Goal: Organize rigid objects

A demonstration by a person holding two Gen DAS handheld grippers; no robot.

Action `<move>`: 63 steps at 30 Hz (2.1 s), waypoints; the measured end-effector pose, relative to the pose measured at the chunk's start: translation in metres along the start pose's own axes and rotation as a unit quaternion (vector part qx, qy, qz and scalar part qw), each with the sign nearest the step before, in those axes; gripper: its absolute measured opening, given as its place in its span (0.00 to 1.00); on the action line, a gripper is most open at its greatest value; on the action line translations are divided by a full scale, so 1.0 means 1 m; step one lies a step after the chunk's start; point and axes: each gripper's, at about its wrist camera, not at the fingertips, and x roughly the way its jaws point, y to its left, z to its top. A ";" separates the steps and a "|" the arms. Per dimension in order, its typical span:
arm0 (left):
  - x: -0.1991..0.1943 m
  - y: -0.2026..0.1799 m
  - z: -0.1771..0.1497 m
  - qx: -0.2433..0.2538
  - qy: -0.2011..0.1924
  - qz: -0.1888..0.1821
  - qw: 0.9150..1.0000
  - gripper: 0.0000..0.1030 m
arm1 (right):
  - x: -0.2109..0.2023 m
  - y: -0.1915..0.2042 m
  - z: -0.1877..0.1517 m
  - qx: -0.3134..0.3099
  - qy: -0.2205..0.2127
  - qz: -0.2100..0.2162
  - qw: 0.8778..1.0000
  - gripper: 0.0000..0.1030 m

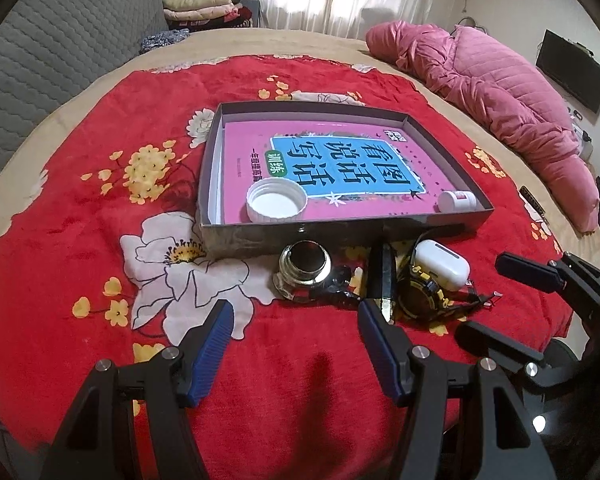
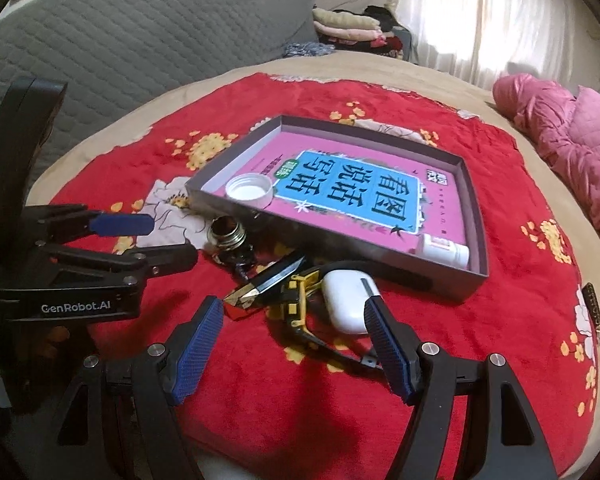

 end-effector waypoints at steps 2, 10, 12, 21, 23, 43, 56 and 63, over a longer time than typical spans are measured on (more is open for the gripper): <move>0.002 0.000 -0.001 0.000 0.002 0.000 1.000 0.62 | 0.001 0.000 -0.001 0.002 0.000 0.003 1.000 0.72; 0.009 0.006 -0.001 -0.010 0.010 -0.002 1.000 0.62 | 0.008 -0.001 -0.003 0.010 0.007 0.016 1.000 0.72; 0.011 0.007 -0.001 -0.013 0.010 -0.001 1.000 0.62 | 0.011 -0.001 -0.003 0.009 0.011 0.017 1.000 0.72; 0.018 0.011 0.000 -0.024 0.015 -0.005 1.000 0.62 | 0.015 -0.004 -0.005 0.019 0.012 0.020 1.000 0.72; 0.020 0.011 0.000 -0.024 0.014 -0.003 1.000 0.62 | 0.015 -0.005 -0.006 0.022 0.013 0.020 0.999 0.72; 0.046 0.010 0.011 -0.016 0.009 0.013 1.000 0.62 | 0.030 -0.004 -0.006 0.034 0.024 0.039 0.998 0.72; 0.056 0.016 0.015 -0.025 0.011 -0.005 1.000 0.62 | 0.044 -0.003 -0.005 0.032 0.031 0.040 0.998 0.68; 0.061 0.021 0.016 -0.034 0.010 -0.024 0.999 0.62 | 0.054 -0.001 -0.004 0.024 0.040 0.038 0.998 0.55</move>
